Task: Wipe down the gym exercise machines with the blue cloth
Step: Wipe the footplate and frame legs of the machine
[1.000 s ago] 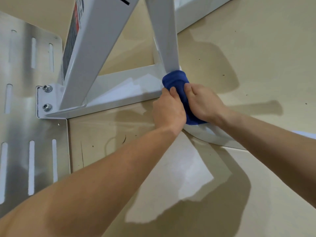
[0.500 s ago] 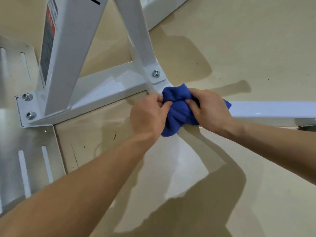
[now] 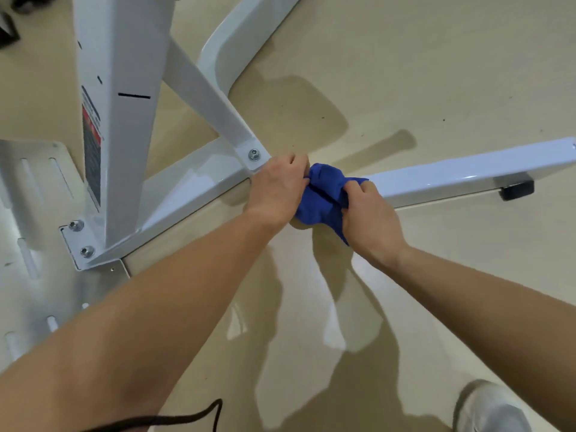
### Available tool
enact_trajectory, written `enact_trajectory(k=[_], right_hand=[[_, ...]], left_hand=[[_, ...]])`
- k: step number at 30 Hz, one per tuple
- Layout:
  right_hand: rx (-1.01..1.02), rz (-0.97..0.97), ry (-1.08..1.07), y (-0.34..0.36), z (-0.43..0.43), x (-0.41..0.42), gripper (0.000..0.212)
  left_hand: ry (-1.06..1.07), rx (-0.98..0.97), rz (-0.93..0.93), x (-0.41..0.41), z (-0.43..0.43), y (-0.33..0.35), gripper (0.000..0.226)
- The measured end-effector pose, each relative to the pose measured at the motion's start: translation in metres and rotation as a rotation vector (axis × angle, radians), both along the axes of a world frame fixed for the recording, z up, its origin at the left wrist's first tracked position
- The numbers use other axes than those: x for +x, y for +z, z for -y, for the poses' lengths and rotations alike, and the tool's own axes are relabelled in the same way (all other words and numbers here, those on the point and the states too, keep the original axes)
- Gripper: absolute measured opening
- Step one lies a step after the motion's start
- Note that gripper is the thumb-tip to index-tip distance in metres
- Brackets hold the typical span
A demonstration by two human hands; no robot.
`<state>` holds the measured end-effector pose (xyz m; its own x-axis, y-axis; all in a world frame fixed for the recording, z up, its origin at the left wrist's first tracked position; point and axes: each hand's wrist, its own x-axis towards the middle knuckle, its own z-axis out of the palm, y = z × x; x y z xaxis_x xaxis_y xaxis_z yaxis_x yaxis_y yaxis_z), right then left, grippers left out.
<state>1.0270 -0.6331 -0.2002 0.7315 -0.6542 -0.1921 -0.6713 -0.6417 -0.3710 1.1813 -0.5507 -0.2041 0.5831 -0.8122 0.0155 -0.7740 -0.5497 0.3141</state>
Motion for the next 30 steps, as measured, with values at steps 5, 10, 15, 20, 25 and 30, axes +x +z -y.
enact_trajectory(k=[5, 10, 15, 20, 25, 30], right_hand=[[0.432, 0.304, -0.560, -0.005, -0.026, 0.008, 0.009], [0.741, 0.460, -1.036, -0.019, -0.039, 0.009, 0.008], [0.879, 0.674, -1.055, -0.024, -0.046, 0.027, 0.038], [0.765, 0.475, -0.941, -0.035, -0.044, 0.032, 0.049], [0.592, 0.357, -0.993, -0.044, -0.024, 0.026, 0.063], [0.486, 0.274, -1.116, -0.035, 0.014, 0.000, 0.058]], left_hand=[[-0.114, 0.051, -0.103, 0.007, 0.016, 0.000, 0.006], [-0.144, 0.119, -0.266, 0.004, 0.026, -0.002, 0.016], [-0.263, 0.215, -0.248, -0.002, 0.033, -0.010, 0.035], [-0.369, 0.363, -0.339, 0.001, 0.062, -0.006, 0.024], [-0.404, 0.307, -0.421, -0.013, 0.090, -0.007, 0.031], [-0.457, 0.259, -0.453, -0.032, 0.120, -0.010, 0.027]])
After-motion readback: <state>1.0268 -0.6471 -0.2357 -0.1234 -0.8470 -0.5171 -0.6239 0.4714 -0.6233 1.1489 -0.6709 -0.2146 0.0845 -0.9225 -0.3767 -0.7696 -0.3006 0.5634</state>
